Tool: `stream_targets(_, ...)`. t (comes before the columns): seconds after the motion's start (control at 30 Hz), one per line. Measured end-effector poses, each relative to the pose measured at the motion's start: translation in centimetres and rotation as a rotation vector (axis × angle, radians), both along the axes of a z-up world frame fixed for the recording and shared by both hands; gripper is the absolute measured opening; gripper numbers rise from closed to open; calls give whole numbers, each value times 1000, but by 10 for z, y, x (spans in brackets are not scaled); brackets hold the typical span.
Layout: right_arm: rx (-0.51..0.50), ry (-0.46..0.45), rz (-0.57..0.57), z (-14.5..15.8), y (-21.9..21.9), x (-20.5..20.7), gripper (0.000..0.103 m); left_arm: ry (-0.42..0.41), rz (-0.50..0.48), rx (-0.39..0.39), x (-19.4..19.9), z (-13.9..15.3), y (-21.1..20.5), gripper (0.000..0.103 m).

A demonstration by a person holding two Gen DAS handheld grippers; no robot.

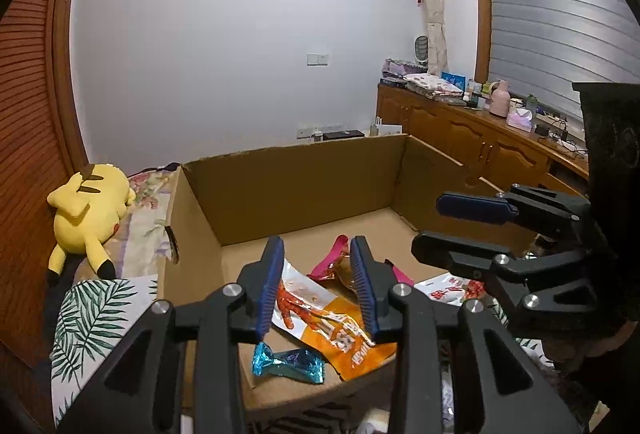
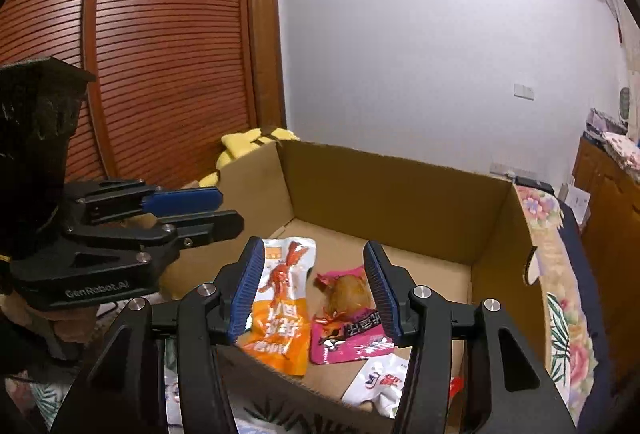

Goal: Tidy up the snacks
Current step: 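Carry both snacks over the box and release them inside, then move both tools back over the remaining snacks on the bed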

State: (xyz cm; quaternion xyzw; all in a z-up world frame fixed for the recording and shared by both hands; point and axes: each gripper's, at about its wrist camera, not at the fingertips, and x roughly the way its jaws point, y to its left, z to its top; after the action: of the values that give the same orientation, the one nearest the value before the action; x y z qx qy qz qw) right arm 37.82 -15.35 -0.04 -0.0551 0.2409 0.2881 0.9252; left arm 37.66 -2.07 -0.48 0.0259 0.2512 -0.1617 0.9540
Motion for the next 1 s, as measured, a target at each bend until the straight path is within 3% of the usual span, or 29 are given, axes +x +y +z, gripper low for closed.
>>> stream_targets(0.27, 6, 30, -20, 8, -10, -33, 53, -6, -7, 40, -30, 9, 1, 37)
stream_targets(0.5, -24, 106, -65, -12, -21, -82, 54, 14, -23, 75, -70, 7, 8, 43)
stream_targets(1.0, 36, 249, -114, -42, -26, -155, 57, 160, 1, 149, -138, -37, 18, 46)
